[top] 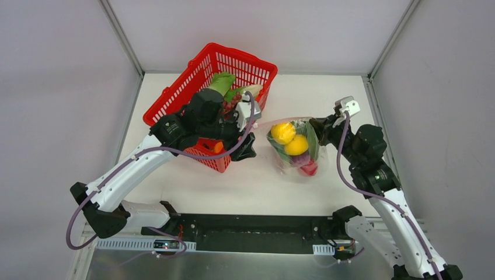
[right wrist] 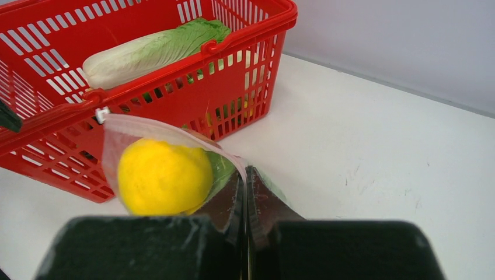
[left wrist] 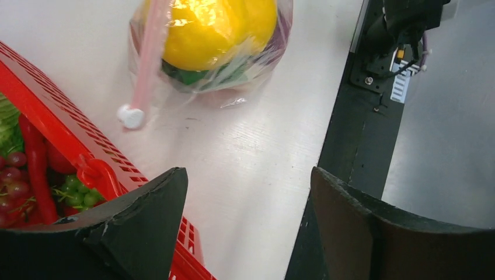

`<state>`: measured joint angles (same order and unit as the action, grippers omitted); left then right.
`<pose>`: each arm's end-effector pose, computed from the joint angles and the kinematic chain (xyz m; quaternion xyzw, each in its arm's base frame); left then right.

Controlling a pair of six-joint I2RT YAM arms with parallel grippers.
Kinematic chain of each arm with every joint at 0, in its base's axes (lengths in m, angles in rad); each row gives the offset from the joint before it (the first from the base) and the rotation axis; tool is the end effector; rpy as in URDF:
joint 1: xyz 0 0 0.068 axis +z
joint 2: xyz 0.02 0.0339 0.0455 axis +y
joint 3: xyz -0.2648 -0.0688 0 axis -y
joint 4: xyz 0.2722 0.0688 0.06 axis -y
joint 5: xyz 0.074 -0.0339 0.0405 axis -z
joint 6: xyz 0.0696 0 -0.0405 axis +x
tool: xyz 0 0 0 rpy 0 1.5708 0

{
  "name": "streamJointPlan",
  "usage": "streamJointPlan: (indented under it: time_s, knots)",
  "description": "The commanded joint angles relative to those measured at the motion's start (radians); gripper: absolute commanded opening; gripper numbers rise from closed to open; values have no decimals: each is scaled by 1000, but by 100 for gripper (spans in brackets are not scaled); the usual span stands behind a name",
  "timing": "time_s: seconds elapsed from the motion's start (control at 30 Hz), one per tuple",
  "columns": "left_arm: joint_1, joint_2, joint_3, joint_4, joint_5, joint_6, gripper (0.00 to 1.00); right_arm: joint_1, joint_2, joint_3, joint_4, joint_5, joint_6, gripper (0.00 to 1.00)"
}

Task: Place the food in the zip-top bag and seal the zipper
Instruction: Zip the zipper food storage bag at the center of the board, then place the zipper food storage bag at the center of the board.

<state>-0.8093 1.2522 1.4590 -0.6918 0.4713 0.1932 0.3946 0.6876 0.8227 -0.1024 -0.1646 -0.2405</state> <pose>0.1920 -0.2472 0.4162 0.5058 0.6722 -0.3428 0.4181 0.1983 0.0949 0.3823 -0.2725 0.6400 0.1121 0.7096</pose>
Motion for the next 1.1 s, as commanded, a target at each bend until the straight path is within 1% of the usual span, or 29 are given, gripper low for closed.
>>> streamJointPlan:
  time_s: [0.0, 0.03, 0.07, 0.13, 0.33, 0.43, 0.53, 0.63, 0.7, 0.73, 0.83, 0.87, 0.9, 0.97, 1.0, 1.03, 1.07]
  knots:
    - [11, -54, -71, 228, -16, -128, 82, -8, 20, 47, 128, 42, -10, 0]
    - [12, -62, -82, 252, -18, -139, 90, -9, 30, 52, 136, 52, -11, 0]
    - [14, -71, -92, 273, -24, -150, 94, -10, 40, 56, 148, 59, -11, 0]
    - [18, -88, -106, 300, -27, -167, 98, -14, 68, 76, 163, 68, -14, 0]
    - [32, -146, -183, 372, -89, -190, 99, -37, 203, 162, 177, 94, -16, 0]
    - [44, -180, -220, 398, -112, -228, 99, -73, 282, 237, 190, 106, -29, 0]
    - [58, -216, -247, 419, -123, -242, 99, -125, 355, 348, 172, 58, -30, 0]
    - [67, -251, -271, 445, -134, -247, 99, -140, 385, 400, 168, -38, -24, 0]
    - [71, -262, -287, 461, -146, -251, 99, -141, 370, 377, 144, -175, -39, 0]
    - [72, -263, -292, 464, -148, -251, 99, -139, 352, 348, 128, -216, -30, 0]
    - [77, -266, -304, 460, -152, -251, 99, -140, 246, 172, 142, -263, 70, 0]
    - [79, -267, -309, 466, -152, -251, 99, -140, 208, 126, 140, -320, 77, 0]
    - [80, -264, -310, 468, -150, -249, 99, -140, 177, 94, 116, -380, 74, 0]
    - [84, -256, -302, 466, -141, -247, 99, -139, 127, 79, 17, -473, 64, 1]
    - [85, -251, -296, 464, -137, -245, 99, -140, 115, 83, -38, -514, 60, 4]
    - [85, -246, -293, 464, -135, -243, 99, -139, 103, 90, -90, -564, 49, 12]
    - [87, -243, -288, 466, -132, -242, 99, -140, 91, 94, -135, -622, 34, 26]
